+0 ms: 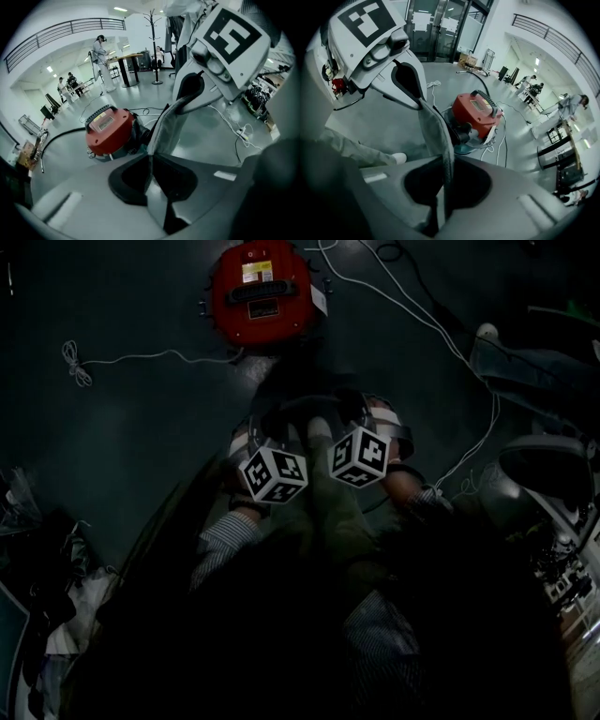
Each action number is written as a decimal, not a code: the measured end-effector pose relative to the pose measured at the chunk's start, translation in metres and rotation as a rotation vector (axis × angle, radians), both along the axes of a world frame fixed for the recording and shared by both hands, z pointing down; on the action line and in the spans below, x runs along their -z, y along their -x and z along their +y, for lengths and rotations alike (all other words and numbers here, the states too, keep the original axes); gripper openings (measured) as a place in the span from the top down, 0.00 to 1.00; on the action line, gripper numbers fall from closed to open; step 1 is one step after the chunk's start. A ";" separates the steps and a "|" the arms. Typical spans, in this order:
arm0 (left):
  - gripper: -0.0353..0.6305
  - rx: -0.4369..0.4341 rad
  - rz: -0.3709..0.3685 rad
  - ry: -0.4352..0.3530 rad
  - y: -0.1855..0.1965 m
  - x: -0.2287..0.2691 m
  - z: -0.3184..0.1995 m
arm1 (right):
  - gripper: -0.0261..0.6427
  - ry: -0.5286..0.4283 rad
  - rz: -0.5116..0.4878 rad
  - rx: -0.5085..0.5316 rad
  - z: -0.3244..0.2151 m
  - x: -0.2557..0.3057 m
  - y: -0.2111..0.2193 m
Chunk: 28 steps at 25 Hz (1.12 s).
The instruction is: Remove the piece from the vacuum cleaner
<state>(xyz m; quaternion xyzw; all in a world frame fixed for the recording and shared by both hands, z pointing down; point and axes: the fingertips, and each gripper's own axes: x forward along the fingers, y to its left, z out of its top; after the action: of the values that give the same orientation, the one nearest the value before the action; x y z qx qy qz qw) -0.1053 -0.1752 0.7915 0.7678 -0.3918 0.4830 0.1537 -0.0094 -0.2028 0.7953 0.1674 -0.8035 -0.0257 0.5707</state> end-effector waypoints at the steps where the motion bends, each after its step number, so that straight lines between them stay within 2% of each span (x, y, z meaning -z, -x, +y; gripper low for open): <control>1: 0.90 0.021 0.016 -0.012 0.000 0.015 0.000 | 0.94 -0.008 -0.014 -0.016 0.000 0.014 0.000; 4: 0.90 0.059 0.045 -0.046 -0.003 0.064 0.008 | 0.94 -0.023 -0.054 -0.061 0.006 0.058 -0.002; 9: 0.90 0.057 0.094 -0.116 -0.013 0.152 0.014 | 0.94 -0.053 -0.102 -0.124 0.016 0.140 -0.011; 18: 0.90 0.033 0.140 -0.158 -0.034 0.286 0.045 | 0.94 -0.033 -0.208 -0.214 0.037 0.281 -0.029; 23: 0.90 0.005 0.155 -0.185 -0.042 0.330 0.056 | 0.94 -0.033 -0.264 -0.260 0.049 0.328 -0.035; 28: 0.90 0.024 0.171 -0.185 -0.036 0.346 0.066 | 0.94 0.023 -0.326 -0.301 0.068 0.339 -0.033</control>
<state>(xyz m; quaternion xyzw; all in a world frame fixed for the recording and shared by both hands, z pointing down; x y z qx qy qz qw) -0.0695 -0.1095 0.4456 0.8124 -0.4294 0.3754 0.1209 0.0236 -0.1352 0.4563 0.2808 -0.8514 0.0965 0.4324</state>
